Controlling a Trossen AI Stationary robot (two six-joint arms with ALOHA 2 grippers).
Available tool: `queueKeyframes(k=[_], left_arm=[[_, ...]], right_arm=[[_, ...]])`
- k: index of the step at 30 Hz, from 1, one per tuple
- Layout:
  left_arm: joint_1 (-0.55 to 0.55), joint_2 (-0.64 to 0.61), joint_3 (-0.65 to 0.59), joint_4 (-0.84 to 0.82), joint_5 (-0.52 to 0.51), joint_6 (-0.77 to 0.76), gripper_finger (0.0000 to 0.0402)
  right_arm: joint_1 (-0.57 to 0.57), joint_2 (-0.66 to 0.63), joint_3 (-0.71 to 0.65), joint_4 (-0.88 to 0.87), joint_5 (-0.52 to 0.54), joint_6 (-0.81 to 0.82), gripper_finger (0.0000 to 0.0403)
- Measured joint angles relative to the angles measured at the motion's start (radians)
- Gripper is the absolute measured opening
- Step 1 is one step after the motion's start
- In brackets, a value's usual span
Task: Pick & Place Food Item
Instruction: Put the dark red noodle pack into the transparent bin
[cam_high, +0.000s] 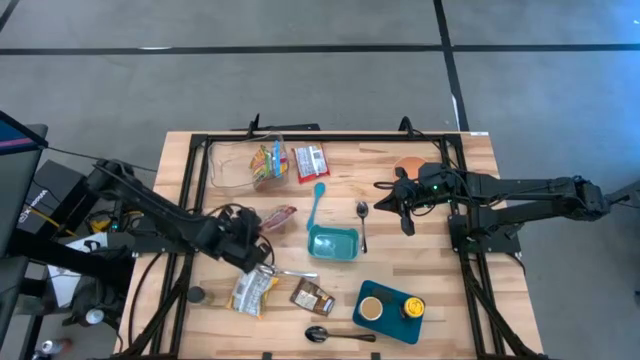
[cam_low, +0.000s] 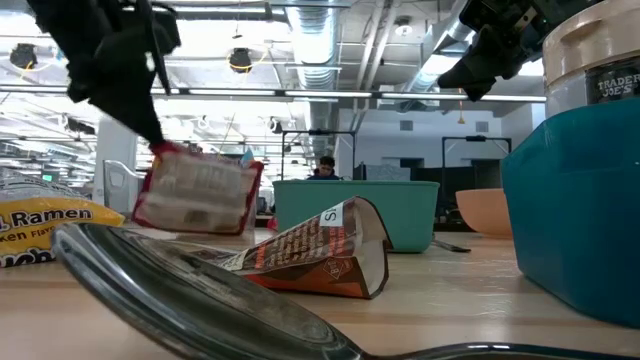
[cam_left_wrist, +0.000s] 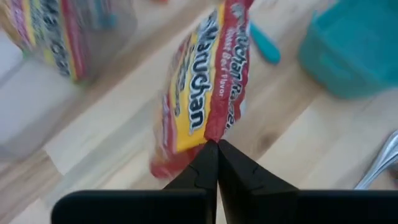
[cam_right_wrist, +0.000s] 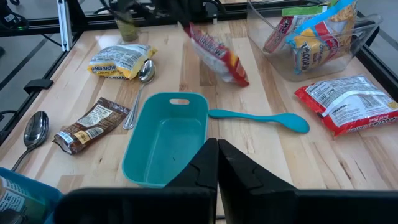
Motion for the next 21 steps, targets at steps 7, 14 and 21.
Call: queueKeyframes(k=[7,14,21], left_arm=[[0.0,-0.091,0.0,0.0,-0.078,-0.001,0.0],[0.0,-0.164,0.0,0.006,-0.157,0.02,0.0],[0.0,-0.22,0.0,0.006,-0.28,0.033,0.0]], right_arm=[[0.0,0.0,0.0,0.0,0.0,0.0,0.0],[0.0,0.0,0.0,0.0,0.0,0.0,0.0],[0.0,0.0,0.0,0.0,0.0,0.0,0.0]])
